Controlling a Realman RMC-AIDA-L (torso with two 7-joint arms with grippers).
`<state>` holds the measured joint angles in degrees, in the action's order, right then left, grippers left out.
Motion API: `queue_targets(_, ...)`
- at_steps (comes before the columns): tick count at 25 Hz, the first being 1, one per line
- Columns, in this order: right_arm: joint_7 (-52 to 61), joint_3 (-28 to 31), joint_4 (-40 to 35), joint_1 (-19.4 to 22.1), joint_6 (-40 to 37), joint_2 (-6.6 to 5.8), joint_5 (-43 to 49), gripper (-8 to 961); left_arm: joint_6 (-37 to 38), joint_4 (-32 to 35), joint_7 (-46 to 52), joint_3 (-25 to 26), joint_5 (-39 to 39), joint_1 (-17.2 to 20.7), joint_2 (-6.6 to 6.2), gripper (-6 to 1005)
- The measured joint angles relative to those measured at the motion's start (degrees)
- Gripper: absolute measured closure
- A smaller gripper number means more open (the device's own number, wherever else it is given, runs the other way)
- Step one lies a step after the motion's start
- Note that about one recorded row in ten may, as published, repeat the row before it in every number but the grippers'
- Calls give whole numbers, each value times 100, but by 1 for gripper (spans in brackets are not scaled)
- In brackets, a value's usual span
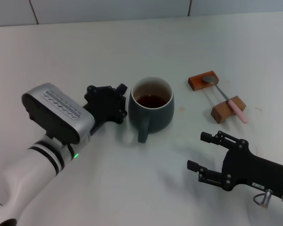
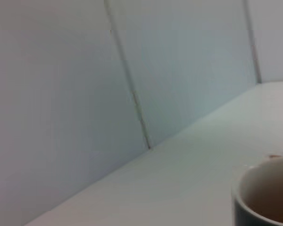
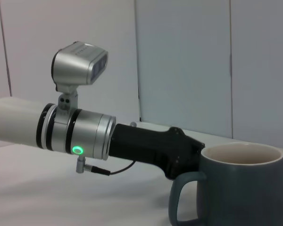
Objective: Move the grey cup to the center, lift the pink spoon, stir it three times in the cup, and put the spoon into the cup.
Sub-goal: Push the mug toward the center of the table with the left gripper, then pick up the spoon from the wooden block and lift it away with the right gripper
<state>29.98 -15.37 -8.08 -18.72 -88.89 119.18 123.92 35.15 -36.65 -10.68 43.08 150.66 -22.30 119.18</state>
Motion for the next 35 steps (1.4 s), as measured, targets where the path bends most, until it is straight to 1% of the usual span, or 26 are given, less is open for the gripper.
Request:
queue_targets(3,-5,11,0,7,9,0,0,171,286,122,329,152,-67,54,-35,974)
queue_targets(6,-7,23,-1,23,16,-1,0,171,963,457,1104,240,41,97,-158,973)
queue_targets(10,10,30,-16,27,15,-6,0,171,2409,1257,2619,260,625,85,-426,971)
queue_targets(12,22,34,-24,27,13,-6,-5,171,3261,1857,3292,260,978,8,-493,970)
queue_targets(14,39,41,-35,25,4,-14,-19,171,4071,2378,3705,230,1278,-72,-516,969)
queue_targets(17,55,42,-39,21,-2,-19,-43,171,5092,3029,4070,-94,1479,-145,-554,968)
queue_targets(18,63,42,-42,23,-8,-21,-63,171,5092,3029,4070,-94,1479,-145,-554,968)
queue_targets(19,67,43,-50,28,-11,-23,-76,171,5376,3198,4175,-262,1491,-156,-569,967)
queue_targets(20,72,43,-55,35,-14,-26,-89,171,5809,3500,4314,-618,1493,-157,-586,967)
queue_targets(22,83,43,-61,46,-14,-26,-105,171,6103,3706,4352,-883,1494,-144,-581,966)
queue_targets(24,89,43,-62,56,-14,-27,-133,171,6390,3938,4346,-1192,1494,-103,-527,965)
queue_targets(26,90,43,-62,70,-14,-27,-152,171,6445,4055,4345,-1345,1493,-65,-474,965)
queue_targets(29,91,43,-62,86,-10,-27,-161,171,6398,4260,4267,-1539,1493,-13,-329,963)
queue_targets(30,92,53,-62,90,-8,-27,-166,171,6371,4374,4220,-1616,1493,-11,-258,963)
queue_targets(32,92,86,-62,101,-10,-27,-172,171,6317,4571,4144,-1807,1493,-38,-144,907)
queue_targets(35,94,109,-62,120,-18,-27,-175,171,6212,4617,4168,-1976,1493,-86,-114,823)
